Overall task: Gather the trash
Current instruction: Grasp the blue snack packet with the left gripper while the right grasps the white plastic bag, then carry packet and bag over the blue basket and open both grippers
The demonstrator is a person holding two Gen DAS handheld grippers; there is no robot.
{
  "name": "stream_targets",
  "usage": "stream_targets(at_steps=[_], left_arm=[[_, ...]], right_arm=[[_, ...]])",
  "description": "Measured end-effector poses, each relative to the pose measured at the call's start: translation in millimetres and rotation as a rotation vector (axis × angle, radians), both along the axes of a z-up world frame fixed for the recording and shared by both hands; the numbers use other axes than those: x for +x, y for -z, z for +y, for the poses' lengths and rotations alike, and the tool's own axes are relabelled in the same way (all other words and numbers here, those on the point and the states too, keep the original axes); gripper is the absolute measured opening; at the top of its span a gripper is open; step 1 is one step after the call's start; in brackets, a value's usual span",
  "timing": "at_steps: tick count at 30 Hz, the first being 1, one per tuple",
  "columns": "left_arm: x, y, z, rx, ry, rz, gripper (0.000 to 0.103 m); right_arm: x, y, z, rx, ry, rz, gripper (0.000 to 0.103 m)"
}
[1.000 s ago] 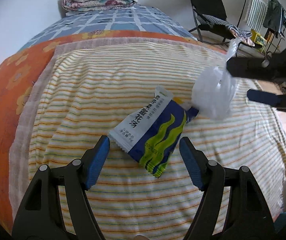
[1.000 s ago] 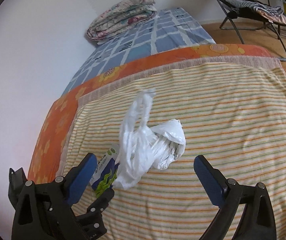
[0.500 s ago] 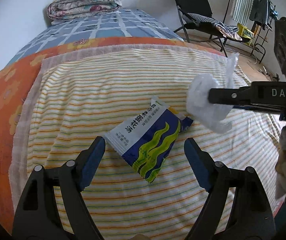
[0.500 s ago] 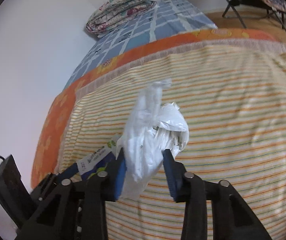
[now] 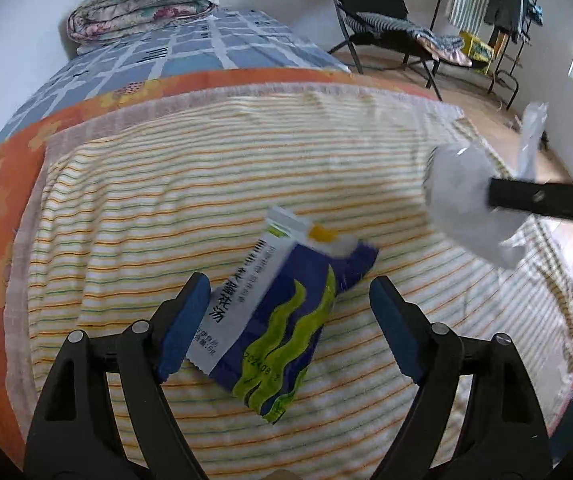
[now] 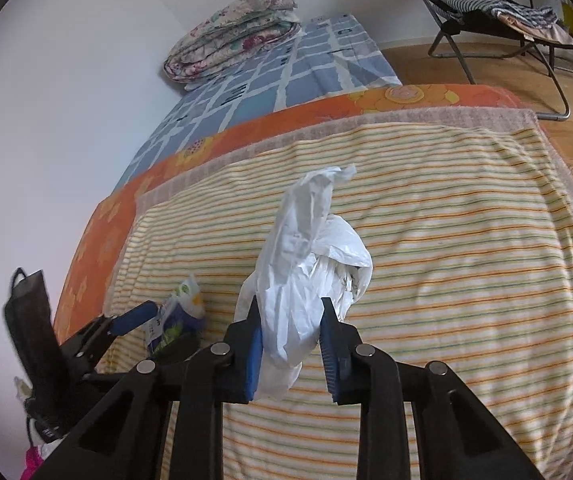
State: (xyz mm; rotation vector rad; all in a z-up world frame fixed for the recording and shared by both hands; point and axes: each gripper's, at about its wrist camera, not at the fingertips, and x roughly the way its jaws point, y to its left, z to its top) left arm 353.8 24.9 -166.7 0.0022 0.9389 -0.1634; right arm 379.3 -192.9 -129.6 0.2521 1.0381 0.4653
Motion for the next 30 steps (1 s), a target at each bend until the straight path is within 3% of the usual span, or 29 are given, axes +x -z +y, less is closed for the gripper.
stream_targets(at_steps=[3,7,9,13,30], left_arm=[[-1.2,7.4,-8.0,0.072,-0.006,0.006,0.083],[-5.4,6.3,-10.1,0.107,-0.033,-0.002,0.054],[-9.0,3.7,-6.2,0.106,-0.051,-0.005,0.032],[-17.4,-3.1,3.0,0.085,-0.087,-0.006,0.016],[-97.1,-59.5,-14.2,0.047,-0.002,-0.030,0.014]], right_arm=[[-3.4,-3.5,-7.2,0.001,0.003,-0.005,0.025],[-8.2,-8.5,-12.8,-0.011,0.001,-0.015,0.025],[-12.2,-11.2,-13.8,-0.015,-0.003,-0.021,0.025],[-23.7,-20.2,-15.9,-0.022,-0.012,-0.040,0.024],[-106.2,-63.1,-29.9,-0.066,-0.109,-0.122,0.023]])
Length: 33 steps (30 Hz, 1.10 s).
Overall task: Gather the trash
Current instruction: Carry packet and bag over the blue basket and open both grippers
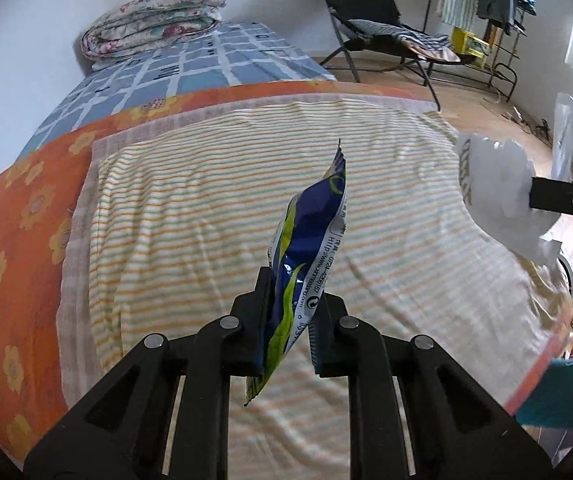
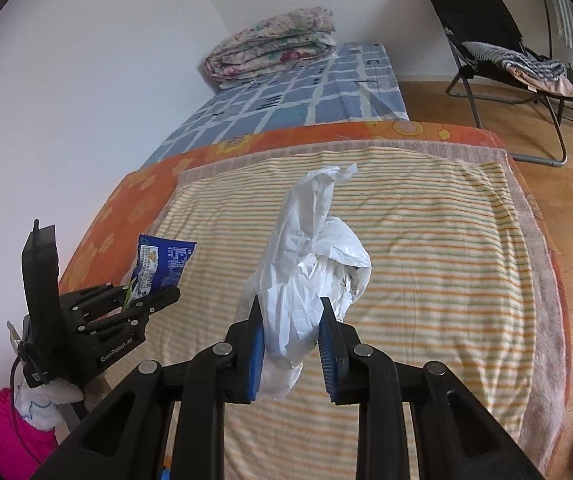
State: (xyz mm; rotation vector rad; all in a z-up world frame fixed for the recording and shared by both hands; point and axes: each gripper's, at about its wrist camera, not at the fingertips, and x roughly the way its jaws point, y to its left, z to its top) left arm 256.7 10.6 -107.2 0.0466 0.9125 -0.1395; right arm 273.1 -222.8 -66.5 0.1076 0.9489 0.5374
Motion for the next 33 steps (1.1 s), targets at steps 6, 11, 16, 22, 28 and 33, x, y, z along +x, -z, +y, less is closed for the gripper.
stream_targets(at_steps=[6,11,16,22,28,33], left_arm=[[-44.2,-24.3,-10.8,-0.021,0.025,-0.022,0.014],[-84.1,-34.9,-18.2,-0.027,0.037,-0.026,0.014],[-123.8,-37.7,-25.9,-0.012,0.059,-0.032,0.014],[-167.0,-37.2,-30.8,-0.012,0.062,-0.033,0.014],[-201.8,-29.7,-35.0,-0.026,0.055,-0.025,0.014],[-226.8,-18.0,-38.4,-0.034,0.055,-0.008,0.014]], right_arm=[[-38.7,-11.6,-7.6,0.006,-0.041,-0.019,0.023],[-82.8,-15.7,-11.6,0.018,-0.089,-0.023,0.023],[-124.2,-16.5,-13.0,0.018,-0.133,-0.040,0.023],[-168.4,-8.2,-15.3,0.027,-0.170,-0.020,0.023],[-199.0,5.7,-19.3,0.008,-0.180,-0.016,0.023],[-222.3,26.0,-19.8,-0.009,-0.192,0.014,0.023]])
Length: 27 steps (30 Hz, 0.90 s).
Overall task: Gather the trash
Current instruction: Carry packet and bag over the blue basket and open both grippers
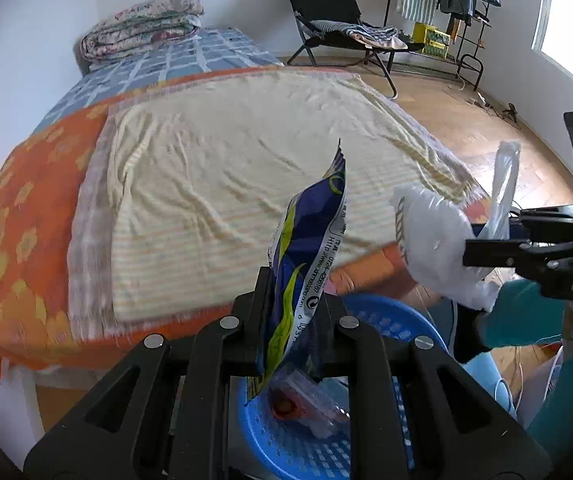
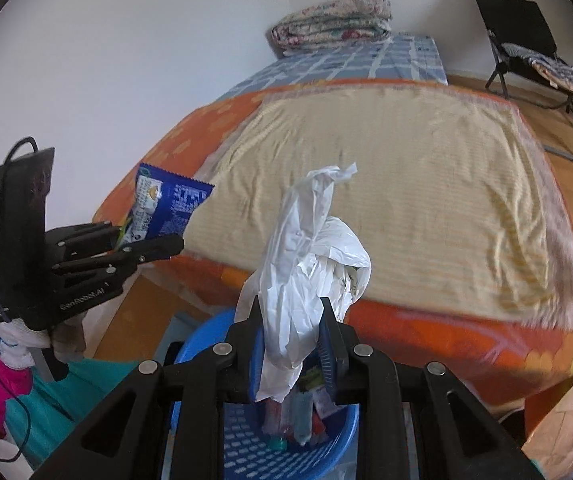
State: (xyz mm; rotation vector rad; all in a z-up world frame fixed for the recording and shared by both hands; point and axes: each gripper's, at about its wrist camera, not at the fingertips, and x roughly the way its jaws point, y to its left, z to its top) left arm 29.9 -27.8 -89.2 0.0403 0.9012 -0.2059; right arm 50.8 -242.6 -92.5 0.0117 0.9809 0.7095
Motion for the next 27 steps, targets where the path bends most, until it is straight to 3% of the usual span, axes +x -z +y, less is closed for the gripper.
stream_targets(at_steps=[17,27], left_arm=[[-41.3,61.7,-3.4,-0.013,-0.015,0.141,0.014],[-46.0,73.2,-15.9,-0.006,0.009,0.171,0.015]], right_arm=[[-56.9,55.4,20.4,-0.083,-0.089,0.079,0.024],[-68.8,70.3,18.9,-0.102,-0.101,0.117,0.026]])
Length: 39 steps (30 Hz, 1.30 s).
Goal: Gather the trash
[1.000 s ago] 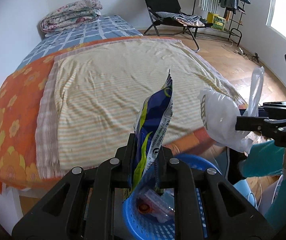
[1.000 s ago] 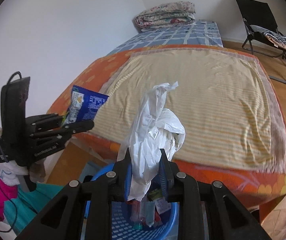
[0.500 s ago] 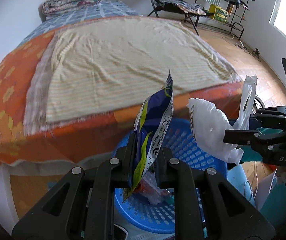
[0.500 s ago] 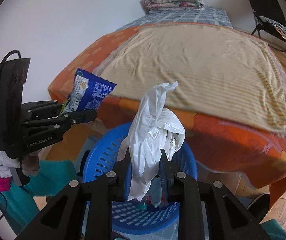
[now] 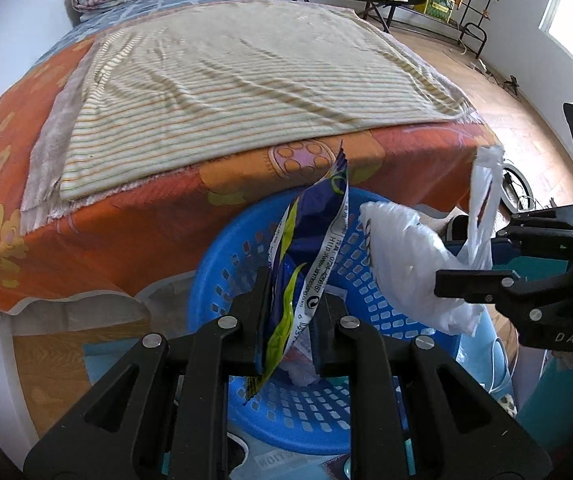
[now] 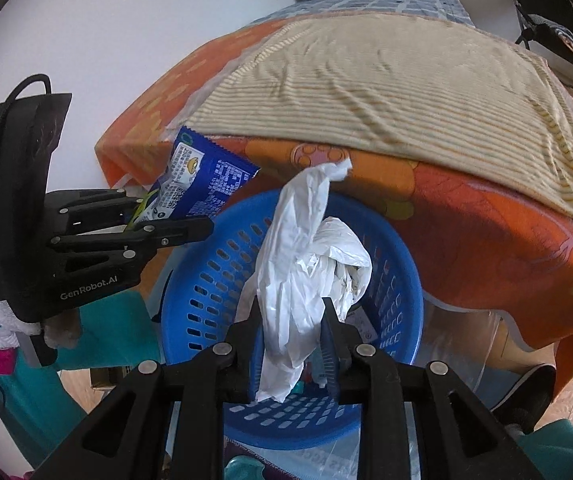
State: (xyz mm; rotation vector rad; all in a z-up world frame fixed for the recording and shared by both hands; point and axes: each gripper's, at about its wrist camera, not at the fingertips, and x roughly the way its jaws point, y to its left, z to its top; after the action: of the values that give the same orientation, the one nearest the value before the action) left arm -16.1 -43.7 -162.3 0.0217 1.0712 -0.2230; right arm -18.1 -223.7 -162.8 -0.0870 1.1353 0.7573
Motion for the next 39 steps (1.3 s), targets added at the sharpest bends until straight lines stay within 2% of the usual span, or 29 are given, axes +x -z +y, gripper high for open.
stream_targets(at_steps=[8,9,10,12,15,17,23,25,31,34,39], left_arm=[[-0.9,5.5,-5.0,0.016,0.014,0.013,0.018],[-0.3,5.8,-5.2,0.017,0.013,0.013,0.027],[-0.5,5.3,-5.2,0.017,0.011,0.009,0.041],[-1.5,2.8,-4.8,0.021,0.004,-0.009,0.052],[-0.5,1.5,-4.7,0.023,0.001,-0.013,0.053],[0.5,2.7,-4.2,0.025,-0.006,-0.008,0.057],[1.0,2.9,-1.4,0.036,-0.026,-0.011,0.069],[1.5,2.5,0.3,0.034,-0.036,-0.012,0.071],[3.9,1.5,4.9,0.037,-0.061,-0.009,0.072],[4.5,0.2,6.5,0.035,-0.072,-0.013,0.076],[6.0,-1.9,7.6,0.036,-0.085,-0.018,0.077]], right_arm=[[-3.1,10.9,0.1,-0.014,0.000,0.020,0.027],[-3.0,11.7,-0.2,-0.016,0.000,0.021,0.028],[-2.9,12.1,0.8,-0.016,0.000,0.022,0.028],[-2.5,12.8,1.3,-0.018,0.002,0.023,0.030],[-1.6,13.8,1.8,-0.020,0.005,0.025,0.031],[-0.7,14.7,2.2,-0.022,0.007,0.026,0.036],[-0.1,14.6,3.5,-0.040,0.019,0.010,0.061],[0.1,14.2,3.2,-0.048,0.025,0.003,0.069],[-0.5,12.1,0.7,-0.061,0.037,-0.013,0.084],[0.1,10.0,-0.4,-0.070,0.046,-0.027,0.086],[0.1,6.9,-1.4,-0.086,0.056,-0.046,0.088]])
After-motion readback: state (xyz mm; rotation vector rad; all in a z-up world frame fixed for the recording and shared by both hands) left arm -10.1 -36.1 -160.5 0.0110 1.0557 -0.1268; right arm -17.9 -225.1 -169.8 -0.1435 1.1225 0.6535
